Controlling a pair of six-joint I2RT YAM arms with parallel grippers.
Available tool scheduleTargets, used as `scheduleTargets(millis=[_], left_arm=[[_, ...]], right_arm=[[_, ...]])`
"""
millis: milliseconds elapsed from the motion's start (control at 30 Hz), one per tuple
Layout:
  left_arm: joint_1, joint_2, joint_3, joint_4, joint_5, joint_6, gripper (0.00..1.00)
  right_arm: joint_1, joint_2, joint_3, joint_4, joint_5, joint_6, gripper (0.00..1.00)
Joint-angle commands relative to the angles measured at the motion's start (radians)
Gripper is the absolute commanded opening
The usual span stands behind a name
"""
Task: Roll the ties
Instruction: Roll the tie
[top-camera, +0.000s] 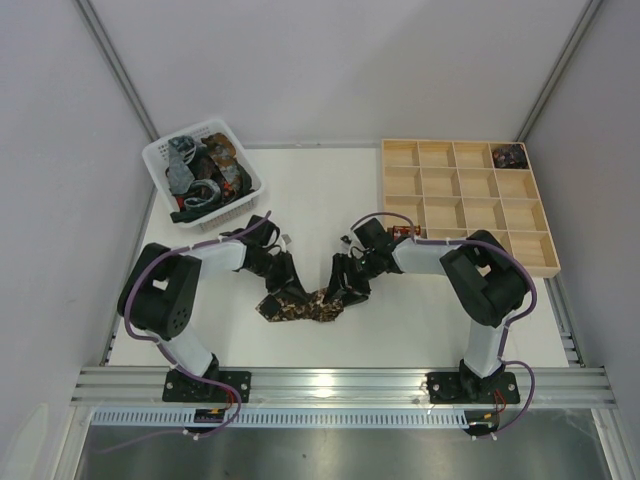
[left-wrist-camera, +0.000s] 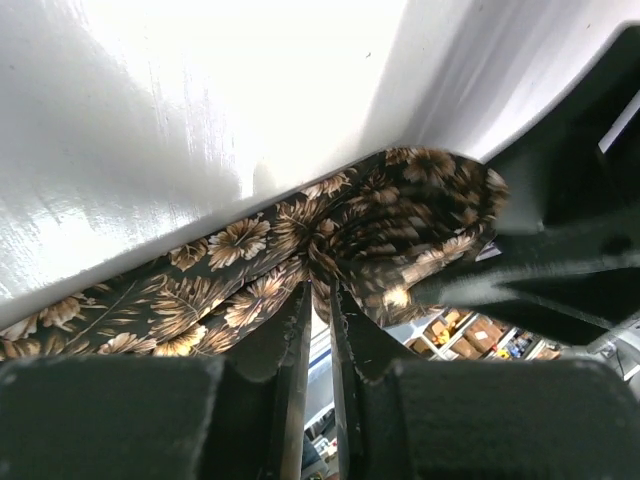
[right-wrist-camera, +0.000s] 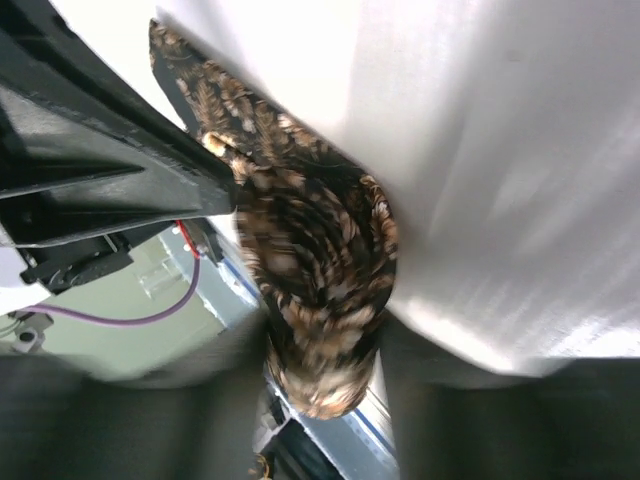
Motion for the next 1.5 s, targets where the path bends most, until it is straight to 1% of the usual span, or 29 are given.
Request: scheduleTargets(millis=[0,100,167,200,233,267,300,333,400,433,467,500,533,567,600,633,667,700,733,800,833,900,967,1033,1233,1467], left_arm=[[0.008,-0.020,0.028,-0.002,-0.013,0.031,0.18],[0.010,-0.026,0.023,-0.004,-0.013,0.033,0.18],[0.010,-0.033,0.019,-0.002,-0.013,0.031,0.19],[0.011,-0.037,0.017,-0.004,-0.011,0.031,0.19],[0.011,-0.043,0.013,-0.004,-0.014,0.031,0.19],[0.013,-0.049,0.011,-0.004,-0.016,0.033,0.19],[0.017,-0.061,0.010,-0.005,-0.016,0.033,0.19],[0.022,-0.070,0.004,-0.005,-0.017,0.030,0.19],[0.034,-0.102,-0.006,0.001,-0.025,0.028,0.21],[0.040,-0.113,-0.013,0.005,-0.028,0.031,0.23],[0.045,-0.122,-0.016,0.005,-0.031,0.033,0.24],[0.057,-0.132,-0.019,0.007,-0.036,0.036,0.26],[0.063,-0.145,-0.024,0.007,-0.037,0.040,0.26],[0.069,-0.155,-0.026,0.010,-0.037,0.042,0.27],[0.082,-0.162,-0.032,0.019,-0.033,0.042,0.27],[0.088,-0.176,-0.041,0.025,-0.030,0.042,0.27],[0.099,-0.182,-0.047,0.038,-0.027,0.040,0.27],[0.103,-0.188,-0.053,0.047,-0.024,0.039,0.28],[0.106,-0.204,-0.068,0.054,-0.017,0.034,0.28],[0.120,-0.221,-0.085,0.074,-0.011,0.028,0.29],[0.123,-0.231,-0.110,0.085,-0.011,0.019,0.29],[0.134,-0.270,-0.136,0.114,0.001,0.008,0.30],[0.135,-0.297,-0.168,0.136,0.015,-0.006,0.31],[0.139,-0.311,-0.185,0.137,0.022,-0.007,0.31],[0.151,-0.339,-0.223,0.163,0.050,-0.010,0.32],[0.175,-0.348,-0.259,0.190,0.090,-0.015,0.32]], right_arm=[[-0.005,-0.031,0.022,-0.035,0.036,-0.007,0.58],[-0.002,-0.053,0.032,-0.068,0.040,-0.057,0.70],[-0.005,-0.094,0.040,-0.104,0.053,-0.096,0.74],[-0.006,-0.108,0.058,-0.125,0.062,-0.117,0.79],[-0.006,-0.120,0.069,-0.180,0.085,-0.189,0.85],[-0.006,-0.145,0.086,-0.208,0.099,-0.227,0.89],[-0.006,-0.154,0.098,-0.232,0.115,-0.273,0.99],[-0.006,-0.166,0.126,-0.275,0.144,-0.354,1.00],[0.001,-0.202,0.149,-0.308,0.180,-0.441,1.00],[0.006,-0.212,0.164,-0.311,0.199,-0.529,1.00],[0.014,-0.228,0.166,-0.302,0.210,-0.583,1.00],[0.030,-0.276,0.155,-0.283,0.222,-0.640,1.00],[0.079,-0.304,0.114,-0.228,0.251,-0.721,1.00],[0.121,-0.339,0.083,-0.208,0.268,-0.909,1.00],[0.160,-0.394,0.049,-0.184,0.370,-1.018,1.00],[0.238,-0.418,0.020,-0.149,0.418,-1.106,1.00],[0.259,-0.429,-0.021,-0.131,0.453,-1.245,1.00],[0.261,-0.409,-0.023,-0.119,0.467,-1.281,1.00],[0.239,-0.384,-0.002,-0.154,0.442,-1.312,1.00],[0.224,-0.319,0.096,-0.237,0.371,-1.415,1.00],[0.222,-0.268,0.118,-0.284,0.366,-1.435,1.00],[0.222,-0.246,0.135,-0.279,0.354,-1.470,1.00],[0.228,-0.235,0.130,-0.234,0.357,-1.473,1.00],[0.234,-0.197,0.149,-0.263,0.346,-1.507,1.00],[0.230,-0.153,0.210,-0.303,0.277,-1.481,1.00],[0.257,-0.116,0.212,-0.305,0.279,-1.455,1.00]])
